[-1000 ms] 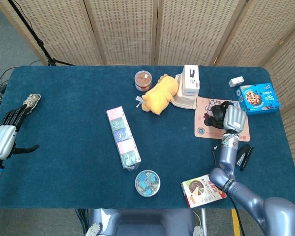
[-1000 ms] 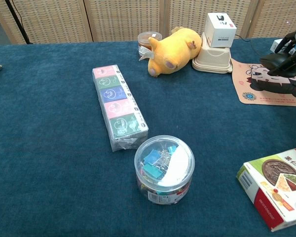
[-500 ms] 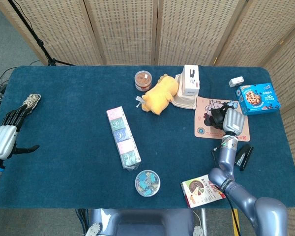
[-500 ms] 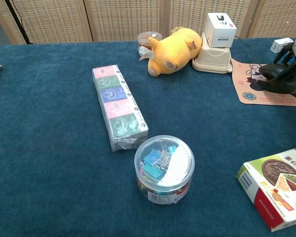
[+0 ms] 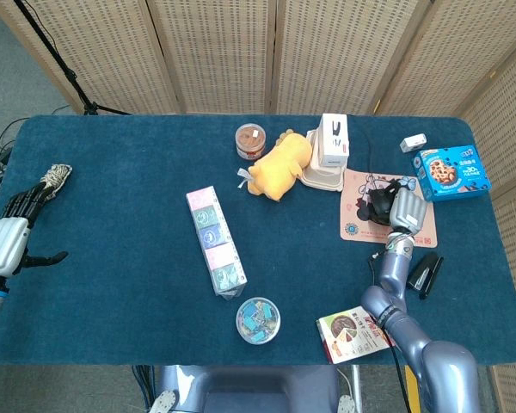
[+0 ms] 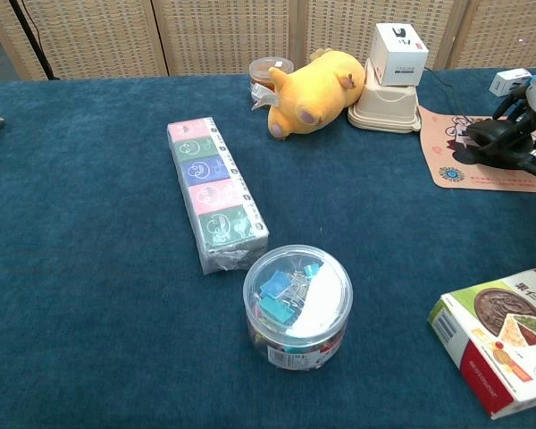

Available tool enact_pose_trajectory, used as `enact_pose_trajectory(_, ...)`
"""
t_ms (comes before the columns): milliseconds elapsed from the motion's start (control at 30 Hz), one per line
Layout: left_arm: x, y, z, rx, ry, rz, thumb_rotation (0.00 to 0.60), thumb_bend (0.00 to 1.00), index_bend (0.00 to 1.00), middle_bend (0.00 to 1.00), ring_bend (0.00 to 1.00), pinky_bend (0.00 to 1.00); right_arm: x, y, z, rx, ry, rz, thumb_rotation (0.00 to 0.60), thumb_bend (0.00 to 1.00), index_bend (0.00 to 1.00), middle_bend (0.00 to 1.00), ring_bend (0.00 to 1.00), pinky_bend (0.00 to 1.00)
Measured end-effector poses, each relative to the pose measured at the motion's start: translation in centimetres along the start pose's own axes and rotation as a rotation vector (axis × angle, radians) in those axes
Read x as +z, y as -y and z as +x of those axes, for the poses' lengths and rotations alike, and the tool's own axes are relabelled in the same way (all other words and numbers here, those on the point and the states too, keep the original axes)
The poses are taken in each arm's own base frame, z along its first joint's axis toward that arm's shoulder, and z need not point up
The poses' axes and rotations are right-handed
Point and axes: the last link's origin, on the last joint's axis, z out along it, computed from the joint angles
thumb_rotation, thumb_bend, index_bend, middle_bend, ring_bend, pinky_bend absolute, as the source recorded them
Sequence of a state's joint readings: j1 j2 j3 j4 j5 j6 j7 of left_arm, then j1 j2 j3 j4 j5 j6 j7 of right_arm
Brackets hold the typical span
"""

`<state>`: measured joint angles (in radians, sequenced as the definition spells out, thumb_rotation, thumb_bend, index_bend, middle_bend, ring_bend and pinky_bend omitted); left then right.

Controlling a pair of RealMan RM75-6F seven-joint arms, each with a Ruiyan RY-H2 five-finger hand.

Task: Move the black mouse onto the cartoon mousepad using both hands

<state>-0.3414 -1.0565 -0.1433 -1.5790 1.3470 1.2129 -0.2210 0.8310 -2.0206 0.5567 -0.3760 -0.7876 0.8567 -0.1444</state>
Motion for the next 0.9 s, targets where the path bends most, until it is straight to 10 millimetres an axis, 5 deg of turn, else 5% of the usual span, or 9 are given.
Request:
enact_pose_trajectory(200,0.1,-0.1,-0.1,0.002,0.006,-0.003,0.6,0.08,0.0,0.0,0.0,0.0,0.0,0.2,-0.3,0.035,0.008,-0.015,0.6,0.49,0.42,0.43,0.43,0.43)
enact_pose_trajectory(633,0.0,0.0,0.1,-0.003,0.002,-0.005,0.6,0.08,0.0,0.0,0.0,0.0,-0.6,0.5,-0.9,0.037,0.018,-0.02,0.6,0.21,0.09,0.11,0.1,0.15)
enact_pose_trajectory(900,-0.1,0.0,0.2,0.001,0.0,-0.01,0.6,0.08,0.0,0.0,0.0,0.0,-1.1,1.3,-1.1,0.029,0.03,0.002,0.6,0.15,0.04,0.06,0.05,0.11)
